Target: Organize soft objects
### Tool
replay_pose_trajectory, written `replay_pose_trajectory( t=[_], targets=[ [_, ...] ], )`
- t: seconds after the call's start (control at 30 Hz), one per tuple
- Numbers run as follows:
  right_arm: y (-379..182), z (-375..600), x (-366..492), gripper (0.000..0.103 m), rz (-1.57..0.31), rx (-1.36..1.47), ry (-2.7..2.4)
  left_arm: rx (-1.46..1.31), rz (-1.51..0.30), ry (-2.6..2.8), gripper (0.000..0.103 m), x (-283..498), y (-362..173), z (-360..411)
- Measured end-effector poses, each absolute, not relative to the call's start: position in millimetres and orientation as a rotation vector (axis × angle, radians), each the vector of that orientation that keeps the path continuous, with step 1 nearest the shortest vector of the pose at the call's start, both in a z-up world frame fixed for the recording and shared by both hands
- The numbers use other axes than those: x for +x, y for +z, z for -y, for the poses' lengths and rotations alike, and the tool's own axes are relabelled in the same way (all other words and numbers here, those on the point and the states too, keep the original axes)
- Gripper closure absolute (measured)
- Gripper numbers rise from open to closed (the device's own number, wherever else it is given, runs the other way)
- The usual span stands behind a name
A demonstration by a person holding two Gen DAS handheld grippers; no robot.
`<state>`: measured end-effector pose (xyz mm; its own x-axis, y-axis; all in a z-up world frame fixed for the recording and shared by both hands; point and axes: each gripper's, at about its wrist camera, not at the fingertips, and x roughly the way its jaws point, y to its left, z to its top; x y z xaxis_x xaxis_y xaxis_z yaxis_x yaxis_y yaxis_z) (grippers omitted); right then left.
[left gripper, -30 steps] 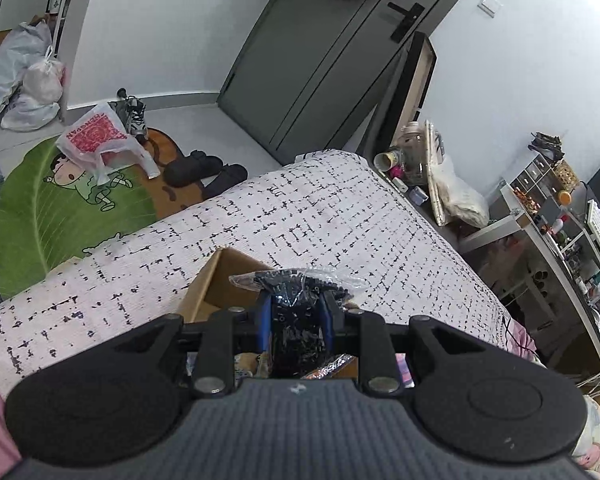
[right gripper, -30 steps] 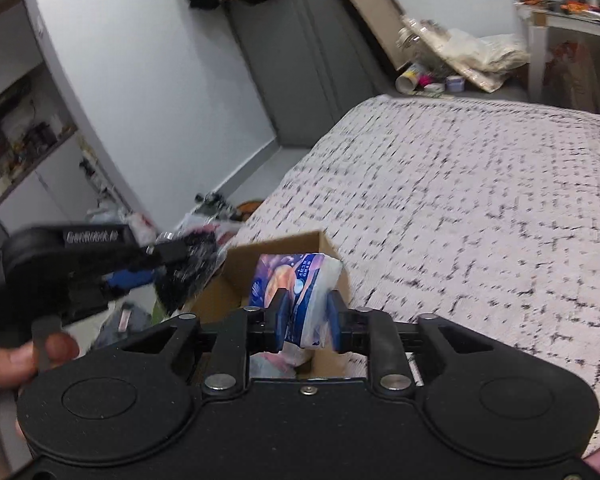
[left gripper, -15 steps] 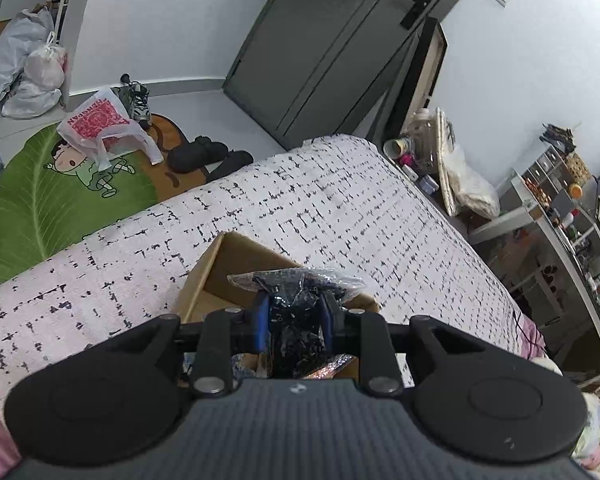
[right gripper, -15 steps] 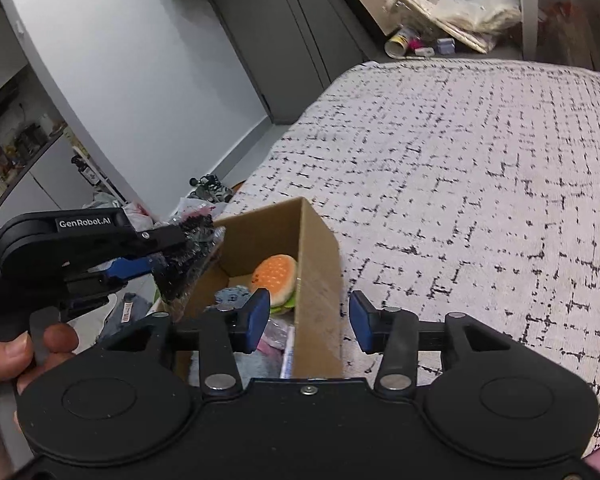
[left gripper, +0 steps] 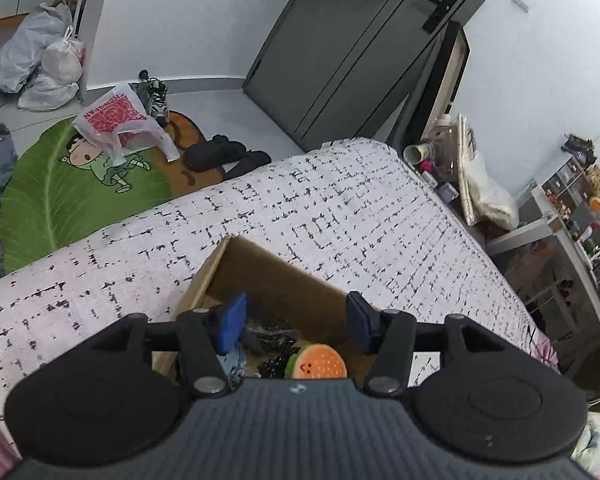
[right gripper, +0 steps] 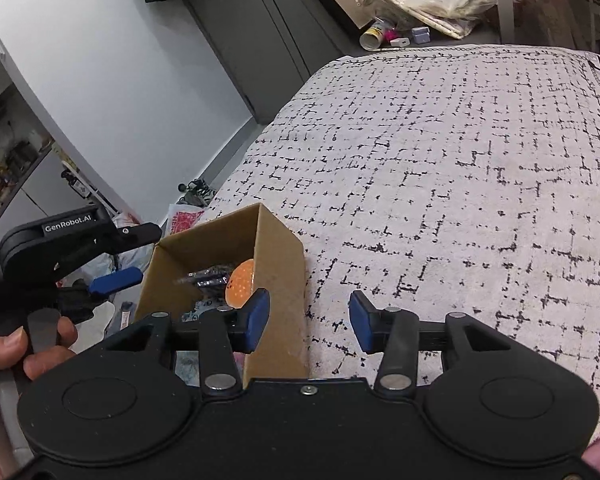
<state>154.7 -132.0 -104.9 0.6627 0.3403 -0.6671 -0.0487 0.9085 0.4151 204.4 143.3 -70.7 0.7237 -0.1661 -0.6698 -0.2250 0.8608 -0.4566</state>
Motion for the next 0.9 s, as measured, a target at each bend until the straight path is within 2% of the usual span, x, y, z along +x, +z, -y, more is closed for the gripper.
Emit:
replay_pose_trajectory(
  t=[0.23,0.33,0.5,0.57,0.67,0.8,0.9],
  targets=[
    [-94,149,142,0.052,-0.817,0.389,0.215,-0.457,-0.824,0.055,0.029,197,-68,-127],
    [-87,161,136,0.047,-0.807,0.411,0.204,-0.404,-0.835,0.056,0.028,194,-64,-115],
    [-71,178,123,0.023,-0.793,0.411,0.197,-0.358,-0.846,0.027,0.027,185,-54,-96],
    [-63,186,117,0.018,-0.784,0.416,0.195,-0.375,-0.85,0.007,0.026,179,-50,-91],
    [-54,197,110,0.008,-0.771,0.428,0.195,-0.37,-0.864,-0.022,0.016,168,-42,-84],
    [-44,211,102,0.0,-0.769,0.458,0.181,-0.339,-0.851,0.005,0.007,152,-23,-80],
    [-36,220,95,0.0,-0.772,0.459,0.179,-0.341,-0.852,0.012,0.001,141,-11,-79]
  ],
)
